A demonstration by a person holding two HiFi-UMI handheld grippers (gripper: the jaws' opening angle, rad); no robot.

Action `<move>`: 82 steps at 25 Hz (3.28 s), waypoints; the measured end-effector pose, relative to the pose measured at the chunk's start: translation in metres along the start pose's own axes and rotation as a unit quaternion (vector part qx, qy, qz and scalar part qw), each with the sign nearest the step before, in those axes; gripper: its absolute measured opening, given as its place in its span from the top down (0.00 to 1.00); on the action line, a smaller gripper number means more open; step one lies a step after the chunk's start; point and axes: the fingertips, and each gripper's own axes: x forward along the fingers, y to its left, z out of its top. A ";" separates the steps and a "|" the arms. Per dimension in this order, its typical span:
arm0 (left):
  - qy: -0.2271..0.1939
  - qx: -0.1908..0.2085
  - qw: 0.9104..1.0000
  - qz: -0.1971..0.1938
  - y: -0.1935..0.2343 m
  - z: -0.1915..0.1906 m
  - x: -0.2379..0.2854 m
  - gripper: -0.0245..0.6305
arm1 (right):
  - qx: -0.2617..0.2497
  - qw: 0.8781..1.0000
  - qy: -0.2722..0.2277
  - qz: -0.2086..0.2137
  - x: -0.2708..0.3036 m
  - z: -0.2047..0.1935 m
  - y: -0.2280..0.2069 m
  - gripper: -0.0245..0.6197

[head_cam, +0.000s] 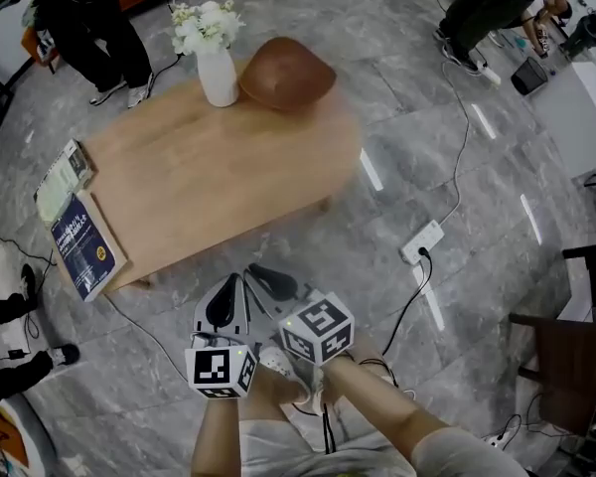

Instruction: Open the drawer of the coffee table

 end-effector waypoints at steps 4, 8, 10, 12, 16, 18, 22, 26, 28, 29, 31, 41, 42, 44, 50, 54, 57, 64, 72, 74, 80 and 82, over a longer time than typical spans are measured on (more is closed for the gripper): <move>-0.012 0.008 1.000 0.003 0.012 -0.024 0.017 0.95 | 0.007 1.000 -0.015 -0.002 0.016 -0.021 -0.018 0.93; -0.022 0.015 1.000 0.014 0.028 -0.054 0.034 0.95 | 0.003 1.000 -0.024 0.004 0.033 -0.046 -0.035 0.93; -0.025 0.024 0.999 0.022 0.036 -0.070 0.042 0.95 | 0.001 1.000 -0.029 0.009 0.042 -0.061 -0.043 0.93; -0.033 0.035 0.998 0.031 0.043 -0.084 0.049 0.95 | -0.001 0.999 -0.036 0.016 0.051 -0.076 -0.050 0.93; -0.045 0.046 0.997 0.036 0.056 -0.107 0.065 0.95 | -0.003 0.998 -0.048 0.028 0.066 -0.102 -0.065 0.93; -0.049 0.057 0.997 0.034 0.060 -0.113 0.072 0.95 | -0.002 0.998 -0.055 0.031 0.072 -0.110 -0.071 0.93; -0.047 0.065 0.997 0.013 0.071 -0.116 0.089 0.95 | 0.020 0.996 -0.076 0.032 0.087 -0.115 -0.083 0.93; -0.038 0.045 0.998 -0.005 0.080 -0.127 0.101 0.95 | 0.073 0.994 -0.077 0.029 0.103 -0.124 -0.096 0.93; -0.033 0.056 0.998 -0.011 0.083 -0.136 0.102 0.95 | 0.093 0.993 -0.069 0.027 0.110 -0.132 -0.104 0.92; -0.029 0.059 0.998 -0.012 0.084 -0.142 0.102 0.95 | 0.105 0.992 -0.064 0.027 0.114 -0.136 -0.108 0.88; -0.016 0.058 0.998 -0.017 0.088 -0.151 0.105 0.95 | 0.137 0.988 -0.057 0.033 0.122 -0.144 -0.117 0.83; 0.010 0.095 0.995 -0.014 0.093 -0.165 0.121 0.95 | 0.230 0.970 -0.055 0.054 0.147 -0.157 -0.139 0.78; 0.013 0.093 0.995 -0.015 0.093 -0.166 0.123 0.95 | 0.236 0.969 -0.056 0.053 0.148 -0.157 -0.143 0.78; 0.013 0.087 0.996 -0.018 0.094 -0.166 0.125 0.95 | 0.243 0.967 -0.063 0.047 0.150 -0.157 -0.152 0.77; 0.002 0.038 0.999 -0.030 0.093 -0.161 0.126 0.95 | 0.276 0.957 -0.063 0.064 0.157 -0.161 -0.175 0.74; 0.002 0.035 0.999 -0.036 0.090 -0.161 0.125 0.95 | 0.302 0.943 -0.073 0.121 0.161 -0.160 -0.182 0.71; 0.001 0.034 0.999 -0.036 0.091 -0.161 0.124 0.95 | 0.309 0.938 -0.089 0.129 0.161 -0.158 -0.192 0.71; 0.002 0.034 0.999 -0.042 0.088 -0.162 0.124 0.95 | 0.285 0.936 -0.114 0.173 0.164 -0.153 -0.198 0.71; 0.003 0.058 0.997 -0.055 0.075 -0.161 0.122 0.95 | 0.302 0.923 -0.132 0.197 0.160 -0.152 -0.198 0.77; 0.001 0.054 0.997 -0.055 0.075 -0.160 0.121 0.95 | 0.307 0.922 -0.131 0.194 0.161 -0.153 -0.199 0.77; 0.000 0.046 0.998 -0.051 0.080 -0.160 0.119 0.95 | 0.323 0.917 -0.127 0.196 0.158 -0.158 -0.197 0.78; -0.001 0.044 0.998 -0.050 0.080 -0.159 0.120 0.95 | 0.324 0.917 -0.128 0.196 0.157 -0.158 -0.197 0.78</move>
